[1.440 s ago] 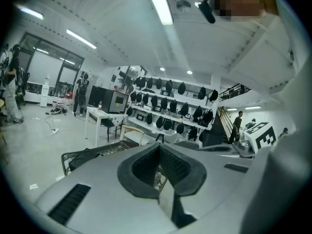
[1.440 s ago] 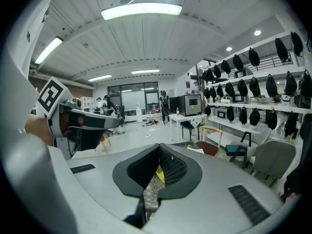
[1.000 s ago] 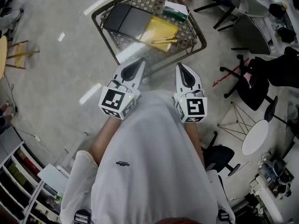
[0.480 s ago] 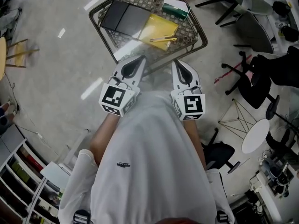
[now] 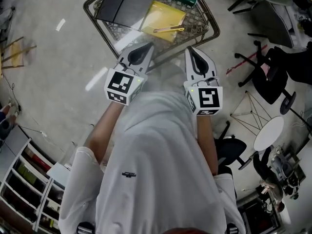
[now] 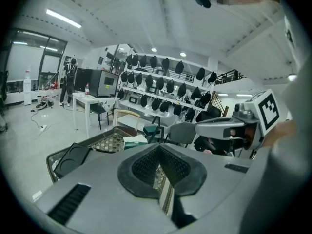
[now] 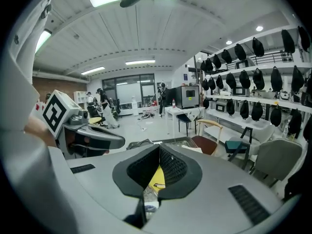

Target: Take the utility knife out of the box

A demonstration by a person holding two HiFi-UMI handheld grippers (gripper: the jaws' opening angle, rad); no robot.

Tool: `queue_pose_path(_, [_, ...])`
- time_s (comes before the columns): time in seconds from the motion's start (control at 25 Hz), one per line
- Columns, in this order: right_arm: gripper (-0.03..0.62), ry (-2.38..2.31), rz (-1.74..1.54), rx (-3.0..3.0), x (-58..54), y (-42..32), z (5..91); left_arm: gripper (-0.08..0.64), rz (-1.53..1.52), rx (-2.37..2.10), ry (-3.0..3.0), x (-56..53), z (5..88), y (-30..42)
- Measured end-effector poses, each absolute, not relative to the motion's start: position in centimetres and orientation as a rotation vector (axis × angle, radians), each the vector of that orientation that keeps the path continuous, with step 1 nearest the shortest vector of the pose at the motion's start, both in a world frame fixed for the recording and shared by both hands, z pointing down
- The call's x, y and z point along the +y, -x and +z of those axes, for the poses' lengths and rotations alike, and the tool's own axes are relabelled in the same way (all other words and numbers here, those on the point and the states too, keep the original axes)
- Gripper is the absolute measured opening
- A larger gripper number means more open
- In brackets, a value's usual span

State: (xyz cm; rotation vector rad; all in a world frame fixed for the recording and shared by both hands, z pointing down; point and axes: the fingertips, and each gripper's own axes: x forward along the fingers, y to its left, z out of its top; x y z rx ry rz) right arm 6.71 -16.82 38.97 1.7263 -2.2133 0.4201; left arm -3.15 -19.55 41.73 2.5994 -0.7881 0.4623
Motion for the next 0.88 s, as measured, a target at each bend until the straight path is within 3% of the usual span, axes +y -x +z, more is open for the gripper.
queue_pose_path(0.88, [0.000,-1.616,0.571,-2.229,-20.4,-8.7,48.8,0.003,0.790,-0.491,-2.643,-24.9,54.7,-3.6])
